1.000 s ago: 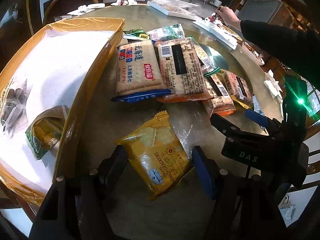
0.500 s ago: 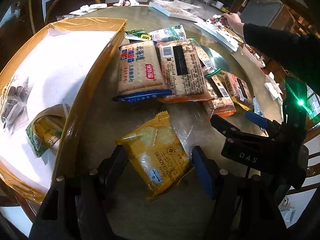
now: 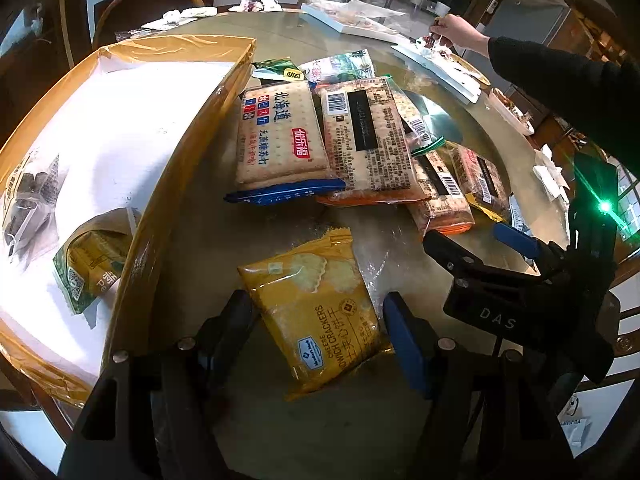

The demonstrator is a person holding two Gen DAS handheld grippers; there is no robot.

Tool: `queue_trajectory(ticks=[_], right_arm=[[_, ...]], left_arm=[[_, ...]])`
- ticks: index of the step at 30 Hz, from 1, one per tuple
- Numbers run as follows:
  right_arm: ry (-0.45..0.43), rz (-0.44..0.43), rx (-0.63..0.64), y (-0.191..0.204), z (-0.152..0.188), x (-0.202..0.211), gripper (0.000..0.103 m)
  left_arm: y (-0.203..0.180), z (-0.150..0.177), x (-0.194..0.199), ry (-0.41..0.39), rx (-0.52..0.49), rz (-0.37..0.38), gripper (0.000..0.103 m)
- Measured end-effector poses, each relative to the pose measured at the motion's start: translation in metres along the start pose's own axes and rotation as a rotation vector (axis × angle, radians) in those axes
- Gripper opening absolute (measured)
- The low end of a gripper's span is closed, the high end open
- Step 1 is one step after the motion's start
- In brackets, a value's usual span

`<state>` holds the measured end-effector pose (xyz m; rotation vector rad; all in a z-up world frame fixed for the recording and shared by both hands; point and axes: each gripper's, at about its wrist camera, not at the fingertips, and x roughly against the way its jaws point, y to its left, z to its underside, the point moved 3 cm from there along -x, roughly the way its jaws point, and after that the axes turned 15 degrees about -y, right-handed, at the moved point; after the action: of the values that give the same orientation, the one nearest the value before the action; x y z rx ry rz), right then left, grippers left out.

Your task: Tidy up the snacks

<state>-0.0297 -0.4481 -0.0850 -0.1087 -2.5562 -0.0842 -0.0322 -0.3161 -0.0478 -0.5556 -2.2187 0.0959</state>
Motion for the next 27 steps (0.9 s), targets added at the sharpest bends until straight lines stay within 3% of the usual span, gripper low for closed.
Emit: queue_trajectory(ticks=[27], right_arm=[[0.0, 0.0, 0.0, -0.0001, -0.0003, 0.0, 0.103]], left_arm=[[-0.0002, -0.0018, -0.0027, -0.004, 0.011, -0.008, 0.067]])
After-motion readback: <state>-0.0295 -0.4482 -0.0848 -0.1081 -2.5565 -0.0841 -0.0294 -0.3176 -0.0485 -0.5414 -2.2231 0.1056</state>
